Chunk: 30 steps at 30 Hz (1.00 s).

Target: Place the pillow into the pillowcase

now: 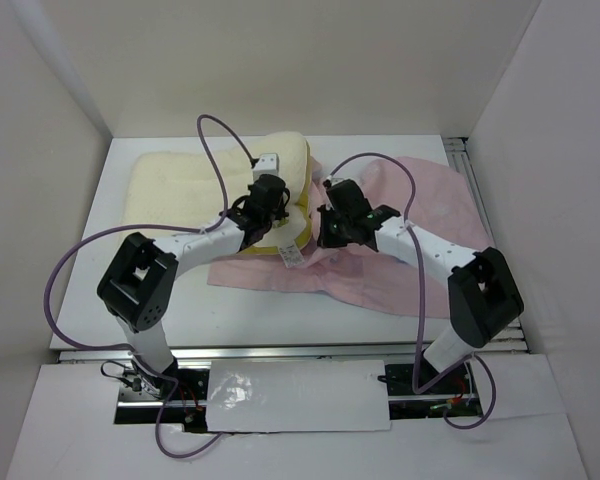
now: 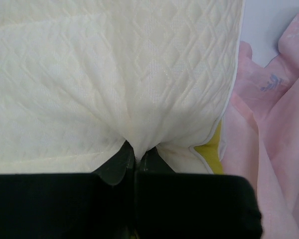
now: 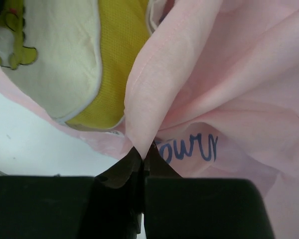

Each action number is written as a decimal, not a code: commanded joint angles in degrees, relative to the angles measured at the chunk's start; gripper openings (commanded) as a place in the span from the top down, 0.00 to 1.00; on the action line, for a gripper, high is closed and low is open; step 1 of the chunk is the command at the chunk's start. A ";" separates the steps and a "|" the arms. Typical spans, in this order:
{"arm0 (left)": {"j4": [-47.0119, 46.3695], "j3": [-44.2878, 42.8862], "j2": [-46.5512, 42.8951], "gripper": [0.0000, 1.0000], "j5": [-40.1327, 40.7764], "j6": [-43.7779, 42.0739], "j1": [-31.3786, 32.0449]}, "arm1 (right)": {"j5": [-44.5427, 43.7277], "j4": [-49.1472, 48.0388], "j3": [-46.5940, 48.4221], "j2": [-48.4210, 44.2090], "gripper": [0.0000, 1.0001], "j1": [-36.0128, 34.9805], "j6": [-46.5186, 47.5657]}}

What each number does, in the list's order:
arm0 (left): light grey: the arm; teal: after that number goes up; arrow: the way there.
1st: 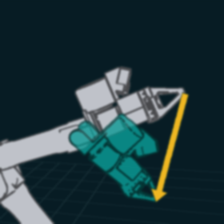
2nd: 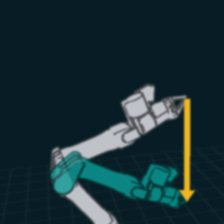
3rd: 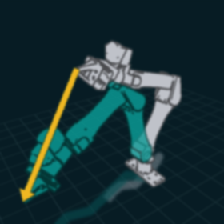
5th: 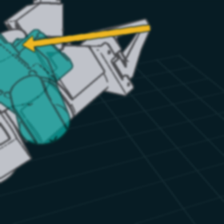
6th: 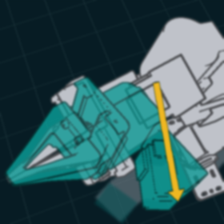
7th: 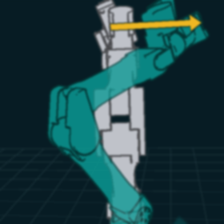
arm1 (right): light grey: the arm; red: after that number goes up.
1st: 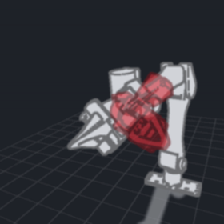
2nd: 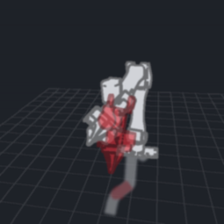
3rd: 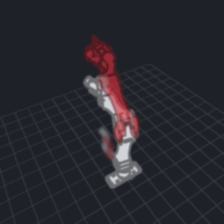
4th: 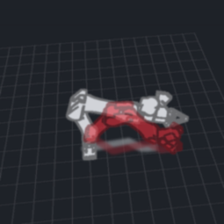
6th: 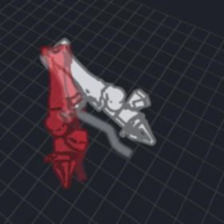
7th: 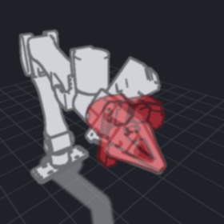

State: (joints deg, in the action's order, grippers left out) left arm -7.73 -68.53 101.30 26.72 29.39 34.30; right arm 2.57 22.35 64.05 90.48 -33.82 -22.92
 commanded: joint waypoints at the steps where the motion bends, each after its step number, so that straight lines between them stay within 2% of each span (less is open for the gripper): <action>1: -7.57 0.23 -2.33 1.00 5.62 5.84 0.15 | 1.55 -5.20 2.04 -2.49 1.00 -0.01 -1.52; 5: -6.95 0.94 -2.86 1.00 7.81 13.30 0.15 | 15.49 -5.74 3.27 -4.26 1.00 1.83 -2.39; 8: -3.36 0.42 -2.86 1.00 8.34 19.53 0.15 | 25.51 -10.47 2.66 -4.78 1.00 3.14 -4.76; 10: -0.64 -0.63 -2.86 1.00 8.35 21.41 0.15 | 28.27 -11.71 2.66 -4.17 1.00 3.68 -4.77; 14: -0.62 -1.16 -2.85 1.00 6.68 19.05 0.94 | 24.77 -11.10 5.46 -3.64 1.00 5.16 -4.77; 19: -3.44 8.31 -12.49 1.00 6.50 13.16 4.62 | 14.50 -13.38 7.58 -3.11 1.00 6.93 -7.67; 21: -4.65 12.43 -15.85 1.00 3.01 9.31 5.42 | 10.03 -15.49 8.37 -3.11 0.99 6.93 -7.67; 24: -3.97 14.83 -20.87 1.00 -0.78 5.17 6.04 | 6.85 -17.86 9.51 -3.64 0.93 6.93 -7.14; 25: -3.35 15.61 -21.57 1.00 -3.84 2.54 6.56 | 5.71 -18.48 9.51 -4.16 0.86 6.93 -6.36; 27: -2.21 15.62 -22.10 1.00 -6.06 0.59 7.17 | 5.69 -18.48 9.51 -4.17 0.82 6.31 -5.04; 30: -0.54 15.62 -20.88 1.00 -8.00 -1.44 8.32 | 5.69 -19.10 8.20 -4.17 0.82 5.70 -3.81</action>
State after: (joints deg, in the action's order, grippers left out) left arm -5.48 -52.62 80.95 21.82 32.69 41.23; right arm 11.09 8.47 70.74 88.25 -27.57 -28.75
